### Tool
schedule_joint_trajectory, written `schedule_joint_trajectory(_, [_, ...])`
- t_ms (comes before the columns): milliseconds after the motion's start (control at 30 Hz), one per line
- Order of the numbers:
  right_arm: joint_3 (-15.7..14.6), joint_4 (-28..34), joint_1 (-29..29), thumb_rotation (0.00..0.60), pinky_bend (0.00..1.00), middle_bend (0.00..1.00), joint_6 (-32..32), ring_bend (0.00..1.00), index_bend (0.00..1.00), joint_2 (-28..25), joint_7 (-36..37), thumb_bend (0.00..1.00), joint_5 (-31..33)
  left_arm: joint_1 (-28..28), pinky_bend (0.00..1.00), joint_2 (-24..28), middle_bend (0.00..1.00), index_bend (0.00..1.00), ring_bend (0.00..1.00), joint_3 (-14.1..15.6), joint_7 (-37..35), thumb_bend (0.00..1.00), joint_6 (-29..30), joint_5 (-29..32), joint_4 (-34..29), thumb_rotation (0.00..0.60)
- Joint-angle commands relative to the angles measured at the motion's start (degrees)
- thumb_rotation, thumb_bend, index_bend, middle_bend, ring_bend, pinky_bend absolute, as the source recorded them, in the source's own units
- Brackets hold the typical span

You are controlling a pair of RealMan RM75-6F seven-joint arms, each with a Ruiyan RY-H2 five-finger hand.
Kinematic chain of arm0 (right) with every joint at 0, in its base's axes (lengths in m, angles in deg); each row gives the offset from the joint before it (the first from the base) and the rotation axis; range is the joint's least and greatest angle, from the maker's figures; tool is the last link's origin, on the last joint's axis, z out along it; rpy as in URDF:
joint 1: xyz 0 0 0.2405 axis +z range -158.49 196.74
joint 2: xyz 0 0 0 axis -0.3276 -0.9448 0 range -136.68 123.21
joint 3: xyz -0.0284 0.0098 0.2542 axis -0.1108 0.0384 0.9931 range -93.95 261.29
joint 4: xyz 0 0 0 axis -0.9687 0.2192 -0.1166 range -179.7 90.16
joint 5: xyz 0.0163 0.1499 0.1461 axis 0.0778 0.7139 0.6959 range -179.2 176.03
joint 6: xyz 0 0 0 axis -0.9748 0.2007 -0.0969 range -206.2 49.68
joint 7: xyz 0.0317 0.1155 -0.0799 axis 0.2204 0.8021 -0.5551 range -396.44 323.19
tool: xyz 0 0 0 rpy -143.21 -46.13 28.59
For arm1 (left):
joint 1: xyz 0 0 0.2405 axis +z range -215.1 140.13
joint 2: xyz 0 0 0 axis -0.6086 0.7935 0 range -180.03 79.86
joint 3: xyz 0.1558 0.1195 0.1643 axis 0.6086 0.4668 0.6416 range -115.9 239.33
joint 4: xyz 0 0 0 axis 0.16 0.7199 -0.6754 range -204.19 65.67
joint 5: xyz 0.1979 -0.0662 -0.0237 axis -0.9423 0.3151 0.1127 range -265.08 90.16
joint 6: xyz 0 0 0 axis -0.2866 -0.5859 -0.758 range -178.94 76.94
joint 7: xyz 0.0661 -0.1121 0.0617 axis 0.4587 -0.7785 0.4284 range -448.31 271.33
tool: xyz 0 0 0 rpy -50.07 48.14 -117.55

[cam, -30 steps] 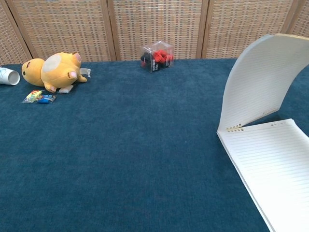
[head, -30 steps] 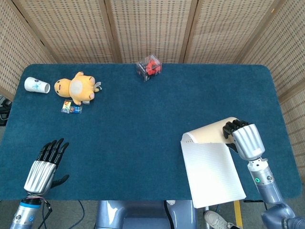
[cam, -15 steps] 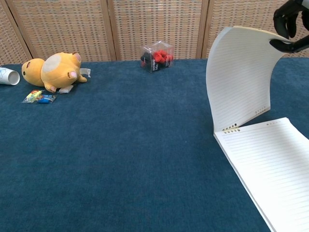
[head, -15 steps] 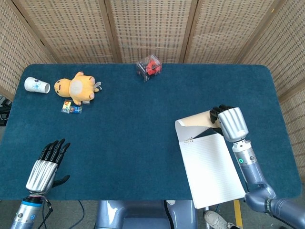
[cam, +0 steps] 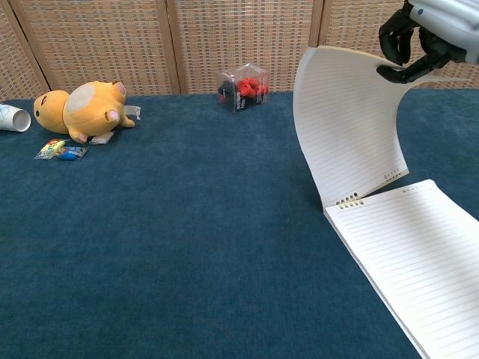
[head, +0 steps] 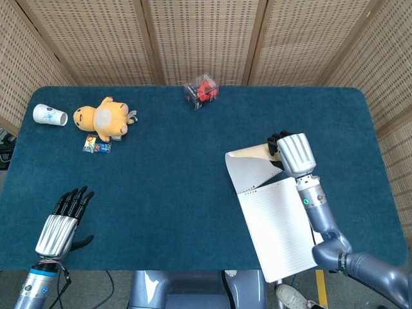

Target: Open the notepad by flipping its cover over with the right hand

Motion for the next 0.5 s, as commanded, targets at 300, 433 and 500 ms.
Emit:
schedule_joint_trajectory(300, [-1.80, -2.00, 2.51, 0.600, 0.50, 0.40, 6.77, 0.32, 0.51, 1.95, -2.94, 0.28, 3.79, -0.55, 0.07, -0.20, 0.00, 0.00, 0.00, -0.11, -0.14, 0.00, -1.21, 1.17, 0.41, 0.600])
schedule_joint_trajectory(433, [-1.89, -2.25, 2.83, 0.600, 0.45, 0.34, 7.29, 0.26, 0.43, 2.63, -3.67, 0.21, 4.87, -0.60, 0.07, -0.23, 0.00, 0.00, 0.00, -0.04, -0.07, 0.00, -1.29, 1.29, 0.44, 0.600])
schedule_joint_trajectory(500, [-1.96, -2.16, 3.01, 0.600, 0.43, 0.29, 7.65, 0.23, 0.36, 2.79, -4.00, 0.18, 5.39, -0.64, 0.07, -0.26, 0.00, 0.00, 0.00, 0.02, -0.07, 0.00, -1.35, 1.31, 0.44, 0.600])
